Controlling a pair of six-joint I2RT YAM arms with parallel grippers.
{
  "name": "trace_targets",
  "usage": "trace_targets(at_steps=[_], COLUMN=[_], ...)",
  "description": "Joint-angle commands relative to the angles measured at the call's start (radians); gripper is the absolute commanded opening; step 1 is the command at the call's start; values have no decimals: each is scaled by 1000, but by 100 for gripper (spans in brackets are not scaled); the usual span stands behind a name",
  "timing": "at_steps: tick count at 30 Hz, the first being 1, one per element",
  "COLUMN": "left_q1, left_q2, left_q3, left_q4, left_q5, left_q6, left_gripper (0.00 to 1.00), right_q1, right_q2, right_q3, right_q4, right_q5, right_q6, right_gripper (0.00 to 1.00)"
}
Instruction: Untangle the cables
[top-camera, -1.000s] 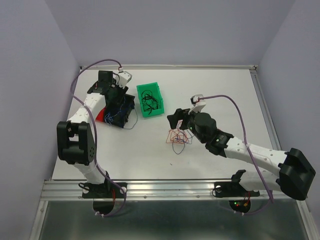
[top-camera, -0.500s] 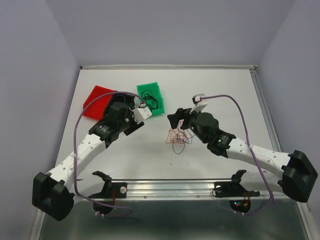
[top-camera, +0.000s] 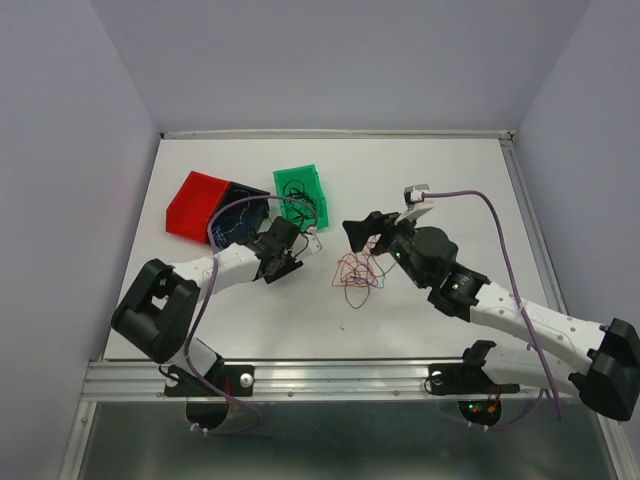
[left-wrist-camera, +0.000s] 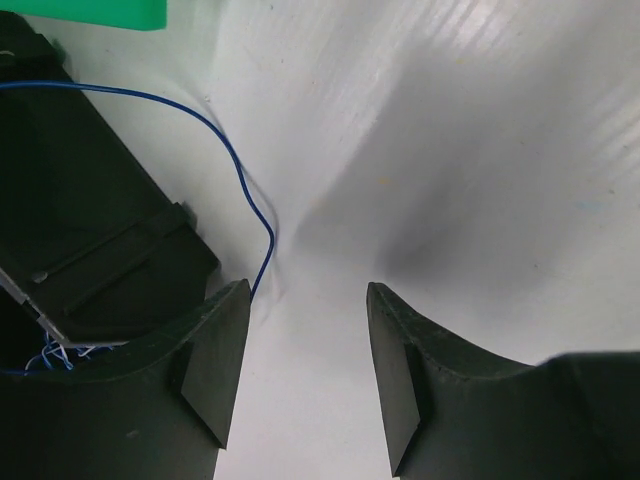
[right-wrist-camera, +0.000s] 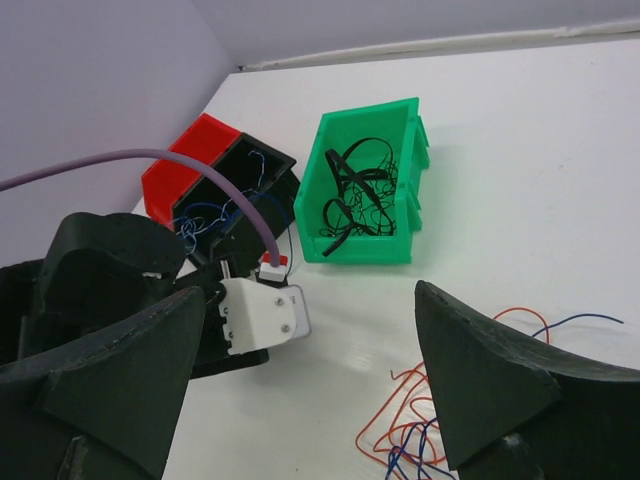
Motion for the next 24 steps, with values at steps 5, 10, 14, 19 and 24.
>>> trace_targets(at_steps=[5,10,14,19,24], left_q1=[2,22,88,169,186], left_q2=[115,170,207,241,271], left_q3=[87,110,141,173,196], left_q4=[108,130,116,70,1], left_q5=[-101,-79,13,156,275], left_q6=[-49,-41,-26,-6,18], left_gripper=[60,58,56,50,43], right_q1=[7,7,7,7,7], right_q2=[-20,-20,-25,-23,-17], right_q3=[-1,-1,-5,-5,-3], right_q4=[25,25,25,25,25], right_q5=[13,12,10,12,13], right_q6=[-12,-10,-10,-9,-7], right_gripper=[90,90,90,90,90])
